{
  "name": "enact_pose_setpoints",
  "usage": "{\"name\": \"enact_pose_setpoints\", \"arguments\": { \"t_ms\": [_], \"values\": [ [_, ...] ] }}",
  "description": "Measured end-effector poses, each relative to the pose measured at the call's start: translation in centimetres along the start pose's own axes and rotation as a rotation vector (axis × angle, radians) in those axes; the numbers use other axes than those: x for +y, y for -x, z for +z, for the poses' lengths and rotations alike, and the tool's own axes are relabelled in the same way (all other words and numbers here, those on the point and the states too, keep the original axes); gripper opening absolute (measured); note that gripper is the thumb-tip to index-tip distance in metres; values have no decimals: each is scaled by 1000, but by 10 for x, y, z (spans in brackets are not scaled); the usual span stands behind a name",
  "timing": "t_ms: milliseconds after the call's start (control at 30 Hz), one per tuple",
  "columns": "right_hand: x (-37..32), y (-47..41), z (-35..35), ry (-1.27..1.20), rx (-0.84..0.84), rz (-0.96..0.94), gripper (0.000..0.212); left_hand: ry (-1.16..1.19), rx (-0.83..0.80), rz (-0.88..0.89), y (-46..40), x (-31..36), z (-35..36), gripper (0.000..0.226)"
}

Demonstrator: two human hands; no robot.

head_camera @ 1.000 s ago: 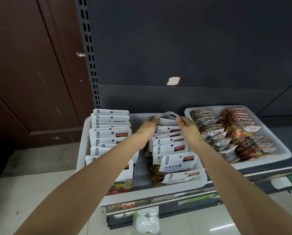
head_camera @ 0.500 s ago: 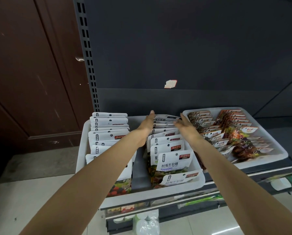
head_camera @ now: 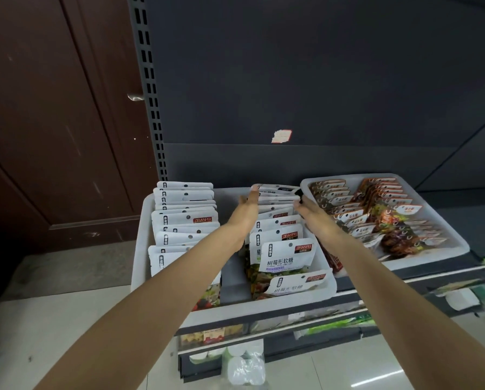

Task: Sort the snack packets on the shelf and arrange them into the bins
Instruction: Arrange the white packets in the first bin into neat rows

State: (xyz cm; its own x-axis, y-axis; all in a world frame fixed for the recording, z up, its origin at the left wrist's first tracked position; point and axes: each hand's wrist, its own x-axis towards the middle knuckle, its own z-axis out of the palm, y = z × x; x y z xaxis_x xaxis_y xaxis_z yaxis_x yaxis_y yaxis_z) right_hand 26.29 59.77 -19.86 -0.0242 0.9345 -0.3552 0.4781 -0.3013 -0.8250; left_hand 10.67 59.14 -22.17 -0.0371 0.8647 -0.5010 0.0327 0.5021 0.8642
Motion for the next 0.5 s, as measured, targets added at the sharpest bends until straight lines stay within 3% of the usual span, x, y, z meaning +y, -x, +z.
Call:
{"name": "enact_pose_setpoints", "arguments": {
  "t_ms": [100,233,300,433,500],
  "values": [
    [8,9,7,-149,-45,34,55,131,-79,-2,3,-12,6,107],
    [17,26,5,-209,20,-36,38,243,-160,84,28,-15,7,75],
    [23,36,-2,-208,80,-66,27,171,-199,126,32,-22,7,84],
    [29,45,-3,86,74,-11,44,31,-164,135,31,-37,6,73],
    [25,44,0,96,80,-2,46,93,-136,100,32,-38,6,84]
  ]
}}
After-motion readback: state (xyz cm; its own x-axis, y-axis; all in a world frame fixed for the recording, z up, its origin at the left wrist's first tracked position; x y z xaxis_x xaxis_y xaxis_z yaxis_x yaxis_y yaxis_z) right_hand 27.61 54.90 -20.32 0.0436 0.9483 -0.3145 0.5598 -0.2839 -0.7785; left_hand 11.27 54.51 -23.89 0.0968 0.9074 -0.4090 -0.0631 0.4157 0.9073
